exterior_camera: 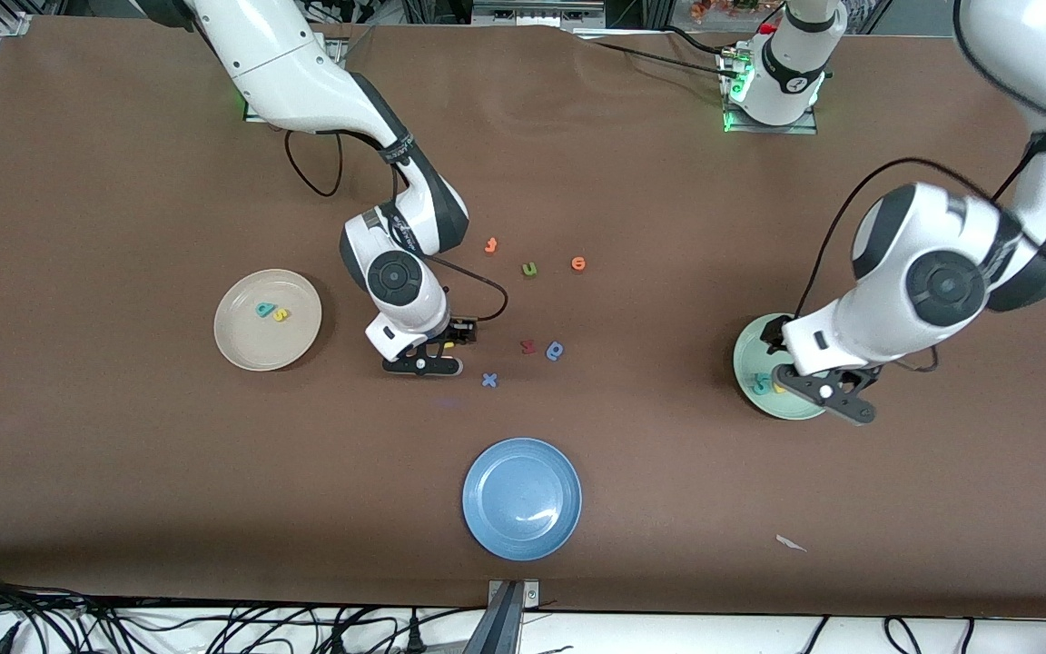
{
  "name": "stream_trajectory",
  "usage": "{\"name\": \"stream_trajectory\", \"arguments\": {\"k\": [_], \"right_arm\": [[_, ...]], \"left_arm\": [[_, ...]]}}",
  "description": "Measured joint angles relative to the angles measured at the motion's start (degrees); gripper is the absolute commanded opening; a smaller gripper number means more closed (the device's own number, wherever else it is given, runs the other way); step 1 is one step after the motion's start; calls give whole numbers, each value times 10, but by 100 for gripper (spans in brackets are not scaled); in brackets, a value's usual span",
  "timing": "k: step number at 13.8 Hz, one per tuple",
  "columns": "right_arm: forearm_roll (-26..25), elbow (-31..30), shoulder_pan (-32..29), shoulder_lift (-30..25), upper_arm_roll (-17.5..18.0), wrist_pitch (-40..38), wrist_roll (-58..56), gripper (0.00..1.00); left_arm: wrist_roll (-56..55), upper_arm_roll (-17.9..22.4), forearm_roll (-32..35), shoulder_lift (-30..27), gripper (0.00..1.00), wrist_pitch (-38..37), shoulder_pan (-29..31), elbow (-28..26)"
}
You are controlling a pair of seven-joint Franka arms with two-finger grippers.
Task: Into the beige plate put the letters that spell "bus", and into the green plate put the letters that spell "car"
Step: 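Grasp the yellow u with the right gripper while the left gripper retracts, then drop the yellow u on the beige plate with the right gripper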
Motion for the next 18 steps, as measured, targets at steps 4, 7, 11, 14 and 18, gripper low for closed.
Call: {"name": "stream_trajectory", "arguments": {"k": [4, 7, 11, 14, 18], "right_arm": [[3, 2, 0, -1, 3, -1, 0, 38], [4, 2, -1, -1, 3, -3, 0, 32], [5, 3, -2, -2, 2, -6, 0, 25], [6, 3, -2, -2, 2, -8, 0, 22], [6, 3, -3, -2, 2, -8, 0, 16]], "left_arm": [[-6, 0, -42, -43, 100, -134, 10, 76], [-6, 11, -43, -54, 100, -189, 3, 127], [-9, 201, -160, -108, 100, -173, -99, 114], [-10, 293, -203, -171, 100, -138, -131, 35], [-30, 295, -202, -226, 100, -132, -137, -18]]}}
